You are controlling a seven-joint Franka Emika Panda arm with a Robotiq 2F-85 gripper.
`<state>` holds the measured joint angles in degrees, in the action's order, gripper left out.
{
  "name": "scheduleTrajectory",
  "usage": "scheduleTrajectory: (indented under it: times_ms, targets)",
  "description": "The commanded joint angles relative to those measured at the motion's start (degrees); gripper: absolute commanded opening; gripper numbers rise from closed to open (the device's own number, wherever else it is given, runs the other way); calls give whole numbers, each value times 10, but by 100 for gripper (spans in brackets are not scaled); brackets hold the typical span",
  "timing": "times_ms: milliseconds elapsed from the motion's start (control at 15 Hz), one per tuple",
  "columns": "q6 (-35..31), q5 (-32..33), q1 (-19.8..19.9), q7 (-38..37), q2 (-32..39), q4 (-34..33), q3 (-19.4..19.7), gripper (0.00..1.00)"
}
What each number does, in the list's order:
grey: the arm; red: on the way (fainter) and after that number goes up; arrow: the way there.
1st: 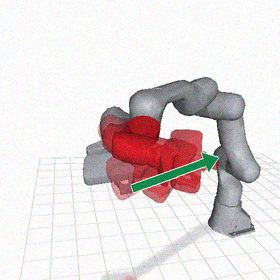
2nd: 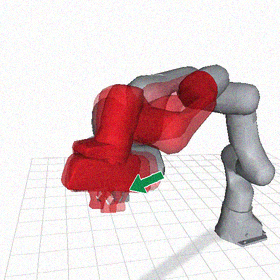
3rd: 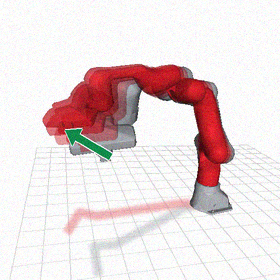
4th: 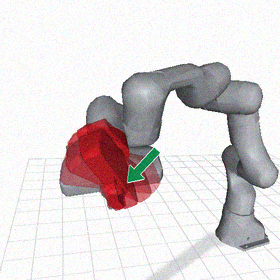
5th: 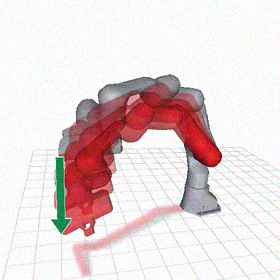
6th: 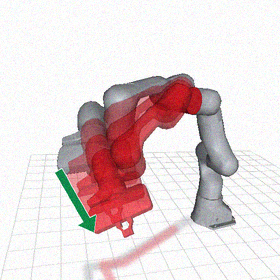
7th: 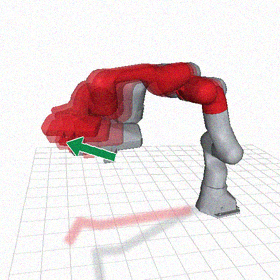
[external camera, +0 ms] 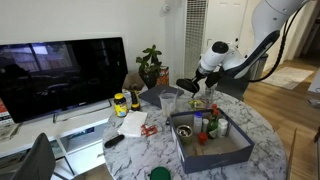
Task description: Put the spectacle case in the clear container
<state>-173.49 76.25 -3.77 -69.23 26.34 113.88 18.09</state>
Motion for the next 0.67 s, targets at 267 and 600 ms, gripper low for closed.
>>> scheduleTrajectory:
  times_ms: [267, 600]
  targets:
    - [-5, 115, -27, -230, 82, -100, 42, 1]
    - [-1, 153, -27, -294, 117, -116, 31, 1]
